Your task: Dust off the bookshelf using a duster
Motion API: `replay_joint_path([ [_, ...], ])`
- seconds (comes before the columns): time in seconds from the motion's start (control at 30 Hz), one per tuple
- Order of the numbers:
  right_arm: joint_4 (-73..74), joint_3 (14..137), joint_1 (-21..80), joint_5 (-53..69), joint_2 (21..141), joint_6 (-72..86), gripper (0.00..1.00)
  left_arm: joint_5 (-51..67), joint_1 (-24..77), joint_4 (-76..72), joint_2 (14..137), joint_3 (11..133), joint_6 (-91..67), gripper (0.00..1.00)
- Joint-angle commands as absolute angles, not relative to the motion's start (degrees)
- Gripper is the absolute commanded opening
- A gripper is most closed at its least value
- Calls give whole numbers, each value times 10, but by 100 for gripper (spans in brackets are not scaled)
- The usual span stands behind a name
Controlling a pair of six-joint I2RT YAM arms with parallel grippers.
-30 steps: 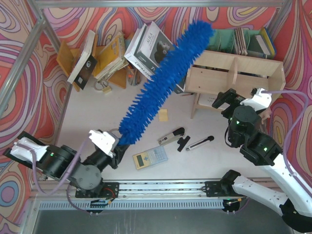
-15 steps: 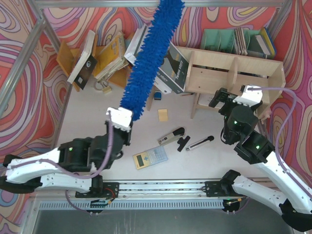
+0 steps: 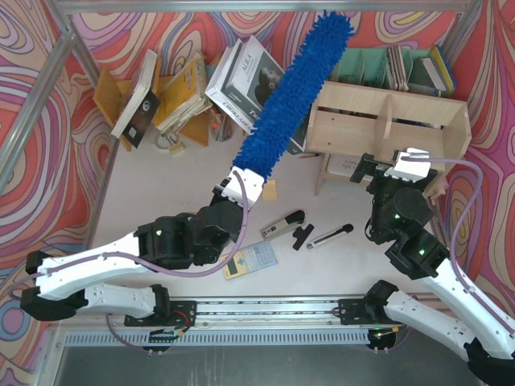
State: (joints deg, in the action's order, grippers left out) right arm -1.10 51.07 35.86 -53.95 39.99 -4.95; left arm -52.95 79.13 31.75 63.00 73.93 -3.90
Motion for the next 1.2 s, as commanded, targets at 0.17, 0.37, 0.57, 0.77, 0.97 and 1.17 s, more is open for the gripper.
replay_joint_path([
  [0.17,-49,495,355,-537,391,-65,97,-532,721,356,689,826,-107,0],
  [0.37,-47,495,355,-529,395,-58,97,-555,714,393,748,902,-105,0],
  [0.57,-33,495,355,-521,390,-42,98,-540,704,413,778,920,-126,0],
  [0.77,-37,497,355,-520,393,-44,97,-476,701,412,799,905,-152,0],
  [0.97,-34,496,354,-522,399,-40,98,-412,701,407,827,900,-176,0],
  [1.17,-36,496,354,-523,402,-41,98,-424,701,405,823,904,-165,0],
])
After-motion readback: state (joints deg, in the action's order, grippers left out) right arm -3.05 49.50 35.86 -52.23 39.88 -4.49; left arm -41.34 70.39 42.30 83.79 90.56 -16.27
